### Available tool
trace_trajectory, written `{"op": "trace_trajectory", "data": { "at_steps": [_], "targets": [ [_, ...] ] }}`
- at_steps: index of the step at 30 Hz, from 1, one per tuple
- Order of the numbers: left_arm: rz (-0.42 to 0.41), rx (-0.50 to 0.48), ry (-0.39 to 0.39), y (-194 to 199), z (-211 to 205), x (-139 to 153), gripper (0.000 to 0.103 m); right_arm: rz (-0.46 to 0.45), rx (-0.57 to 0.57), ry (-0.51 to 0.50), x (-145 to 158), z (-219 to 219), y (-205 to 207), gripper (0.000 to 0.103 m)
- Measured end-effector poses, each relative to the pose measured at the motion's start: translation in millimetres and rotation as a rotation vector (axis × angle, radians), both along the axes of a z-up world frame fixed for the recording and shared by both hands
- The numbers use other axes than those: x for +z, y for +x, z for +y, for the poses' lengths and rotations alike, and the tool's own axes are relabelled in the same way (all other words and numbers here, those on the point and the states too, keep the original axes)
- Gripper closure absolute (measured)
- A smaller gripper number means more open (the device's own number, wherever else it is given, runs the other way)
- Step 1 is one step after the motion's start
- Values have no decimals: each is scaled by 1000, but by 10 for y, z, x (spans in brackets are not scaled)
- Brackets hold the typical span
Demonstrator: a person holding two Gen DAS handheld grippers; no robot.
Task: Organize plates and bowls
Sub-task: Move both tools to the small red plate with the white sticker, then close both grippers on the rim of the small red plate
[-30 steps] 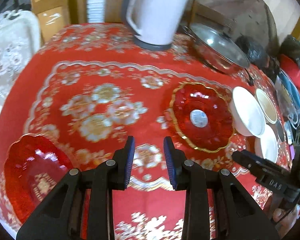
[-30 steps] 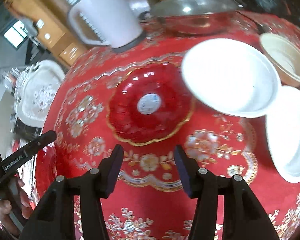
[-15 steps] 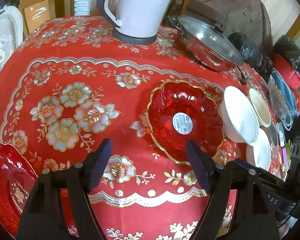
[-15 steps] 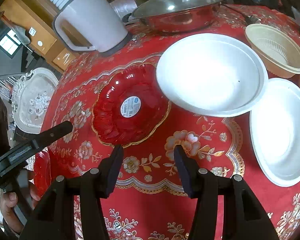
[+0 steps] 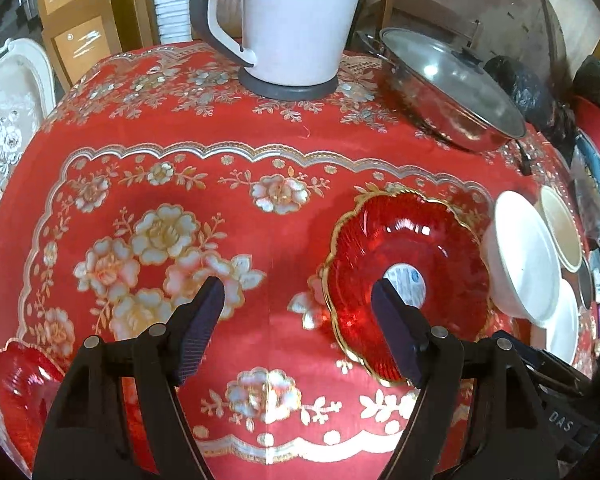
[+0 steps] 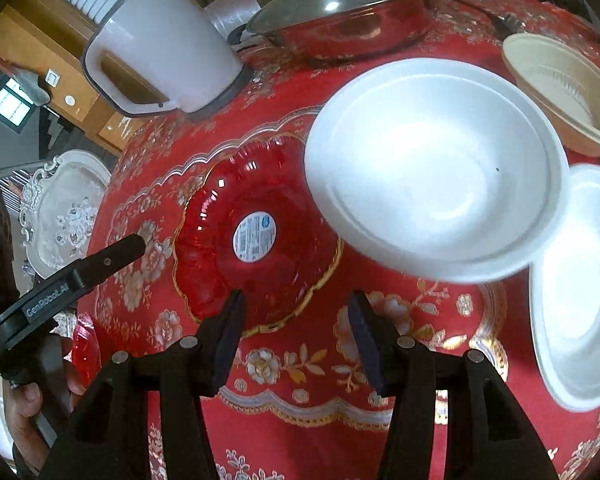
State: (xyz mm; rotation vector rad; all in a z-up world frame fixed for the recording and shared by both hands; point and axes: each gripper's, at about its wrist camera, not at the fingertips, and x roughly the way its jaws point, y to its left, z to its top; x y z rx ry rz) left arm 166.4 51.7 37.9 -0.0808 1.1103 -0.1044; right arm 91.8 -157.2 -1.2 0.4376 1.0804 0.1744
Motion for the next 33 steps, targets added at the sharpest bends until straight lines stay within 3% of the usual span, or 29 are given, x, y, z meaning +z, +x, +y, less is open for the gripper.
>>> {"op": "trace_trajectory", "data": {
  "at_steps": [24,33],
  "targets": [
    [91,-76,78,345,-341,-286,26,15,-25,4,-69,-72,158,50],
    [65,-63,120,363,-325,-264,26,15,-26,12,-75,-37,188,50]
  ]
}}
